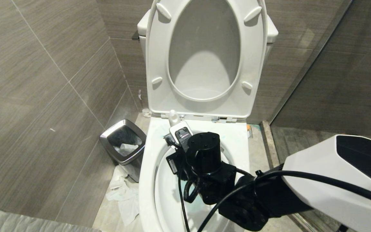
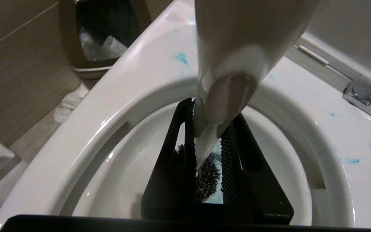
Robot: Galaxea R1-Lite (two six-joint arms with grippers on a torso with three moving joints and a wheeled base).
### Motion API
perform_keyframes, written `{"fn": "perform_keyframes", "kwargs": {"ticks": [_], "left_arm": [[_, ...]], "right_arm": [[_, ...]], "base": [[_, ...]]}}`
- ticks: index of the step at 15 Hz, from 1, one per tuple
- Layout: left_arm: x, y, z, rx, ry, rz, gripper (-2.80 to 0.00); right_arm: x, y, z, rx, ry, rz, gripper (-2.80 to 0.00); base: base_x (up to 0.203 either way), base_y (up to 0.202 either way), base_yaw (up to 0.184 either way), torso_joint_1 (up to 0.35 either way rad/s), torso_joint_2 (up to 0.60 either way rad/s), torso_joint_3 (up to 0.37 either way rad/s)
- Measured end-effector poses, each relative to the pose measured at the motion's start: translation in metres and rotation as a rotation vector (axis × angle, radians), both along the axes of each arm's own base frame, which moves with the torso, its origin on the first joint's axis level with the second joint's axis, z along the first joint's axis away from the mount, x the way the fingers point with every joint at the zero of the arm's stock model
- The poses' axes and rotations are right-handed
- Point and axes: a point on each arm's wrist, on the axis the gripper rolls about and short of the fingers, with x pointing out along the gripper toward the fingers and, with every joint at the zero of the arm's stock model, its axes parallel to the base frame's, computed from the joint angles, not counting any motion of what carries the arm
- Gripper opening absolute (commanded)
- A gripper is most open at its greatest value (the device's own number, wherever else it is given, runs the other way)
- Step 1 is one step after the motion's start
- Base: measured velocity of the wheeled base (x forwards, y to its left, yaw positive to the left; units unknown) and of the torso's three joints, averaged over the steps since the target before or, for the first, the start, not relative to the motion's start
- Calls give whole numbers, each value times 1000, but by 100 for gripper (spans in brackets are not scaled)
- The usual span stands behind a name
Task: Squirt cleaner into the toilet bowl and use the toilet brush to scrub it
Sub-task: Scrub the toilet bowl
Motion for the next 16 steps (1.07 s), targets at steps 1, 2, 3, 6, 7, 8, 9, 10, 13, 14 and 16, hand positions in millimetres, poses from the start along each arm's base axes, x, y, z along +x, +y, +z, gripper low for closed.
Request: {"fn": "perform_keyframes", "kwargs": {"ticks": [1, 2, 3, 6, 7, 8, 9, 10, 13, 14, 16], "left_arm": [[0, 0, 0, 0, 0, 0, -280], [0, 0, 0, 0, 0, 0, -280], [0, 0, 0, 1, 0, 0, -280], [0, 0, 0, 0, 0, 0, -280], [0, 0, 0, 0, 0, 0, -280], [0, 0, 0, 0, 0, 0, -280], [0, 0, 0, 0, 0, 0, -280], [0, 0, 0, 0, 0, 0, -280], [0, 0, 0, 0, 0, 0, -280], [0, 0, 0, 0, 0, 0, -280], [0, 0, 0, 0, 0, 0, -280]], "right_arm": [[-11, -1, -1, -16, 12, 19, -280], [-21, -4, -2, -31, 23, 33, -280], [-31, -11, -3, -50, 37, 45, -280], [-55, -38, 0, -80, 72, 55, -280], [-58, -49, 1, -83, 83, 45, -280], [-56, -59, 4, -81, 87, 24, -280], [-53, -68, 6, -77, 86, 1, -280], [-47, -76, 9, -70, 83, -24, -280], [-26, -89, 19, -36, 61, -93, -280], [-21, -90, 22, -24, 51, -103, -280], [-17, -89, 28, -10, 36, -108, -280]], "base": [[0, 0, 0, 0, 0, 0], [0, 0, 0, 0, 0, 0], [0, 0, 0, 0, 0, 0], [0, 0, 0, 0, 0, 0], [0, 0, 0, 0, 0, 0], [0, 0, 0, 0, 0, 0], [0, 0, 0, 0, 0, 0], [0, 0, 0, 0, 0, 0], [0, 0, 0, 0, 0, 0], [0, 0, 0, 0, 0, 0], [0, 0, 0, 0, 0, 0]]}}
